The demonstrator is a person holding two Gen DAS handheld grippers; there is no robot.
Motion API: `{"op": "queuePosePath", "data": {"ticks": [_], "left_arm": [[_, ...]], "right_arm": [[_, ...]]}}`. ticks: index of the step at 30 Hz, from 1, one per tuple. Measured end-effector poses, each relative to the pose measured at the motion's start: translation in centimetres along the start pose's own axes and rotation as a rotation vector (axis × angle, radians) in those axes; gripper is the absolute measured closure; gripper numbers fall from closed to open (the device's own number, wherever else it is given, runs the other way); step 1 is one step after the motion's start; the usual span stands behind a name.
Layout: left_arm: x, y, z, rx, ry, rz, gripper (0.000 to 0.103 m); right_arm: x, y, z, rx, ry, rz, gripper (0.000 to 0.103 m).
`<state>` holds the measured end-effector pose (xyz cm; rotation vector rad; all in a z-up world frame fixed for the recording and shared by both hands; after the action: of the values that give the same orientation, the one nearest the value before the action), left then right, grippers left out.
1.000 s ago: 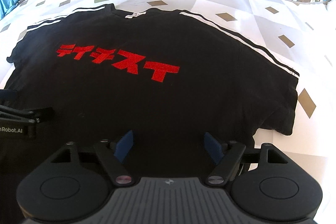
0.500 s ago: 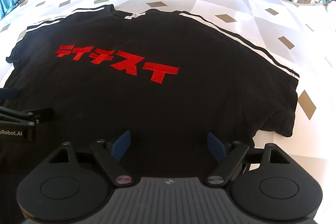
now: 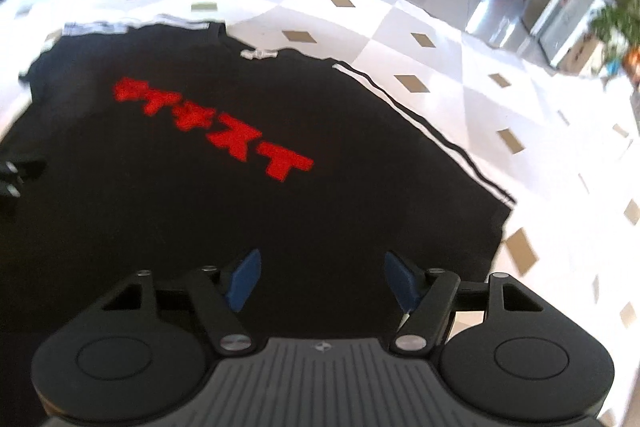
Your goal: Fold clothes
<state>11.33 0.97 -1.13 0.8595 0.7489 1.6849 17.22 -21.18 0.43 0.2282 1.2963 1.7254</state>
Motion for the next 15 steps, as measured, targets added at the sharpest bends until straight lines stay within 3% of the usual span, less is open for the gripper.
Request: {"op": "queuePosePath", "data": {"ticks": [9, 15], "left_arm": [[0.3, 0.2, -2.6, 0.007, -0.080, 0.060, 0.009], [-1.6, 0.5, -4.6, -0.030, -0.172, 0.095, 0.027]], "right_arm": [[2.3, 0.8, -2.4, 0.036, 0.152, -0.036, 0.038], [5.2, 0.2, -3.3, 0.053, 0.298, -0.039, 0.039]]}}
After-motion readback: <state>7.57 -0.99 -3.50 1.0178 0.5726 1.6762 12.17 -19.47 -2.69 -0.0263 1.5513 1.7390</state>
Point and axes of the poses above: each gripper's, at about its wrist camera, not at the fingertips, and y roughly against the way its jaws point, x to its left, z to its top, the point moved 4 cm from there along -y, roughly the way its jaws point, and after that the axes turned 11 degrees about y, right-handed, at the moved point
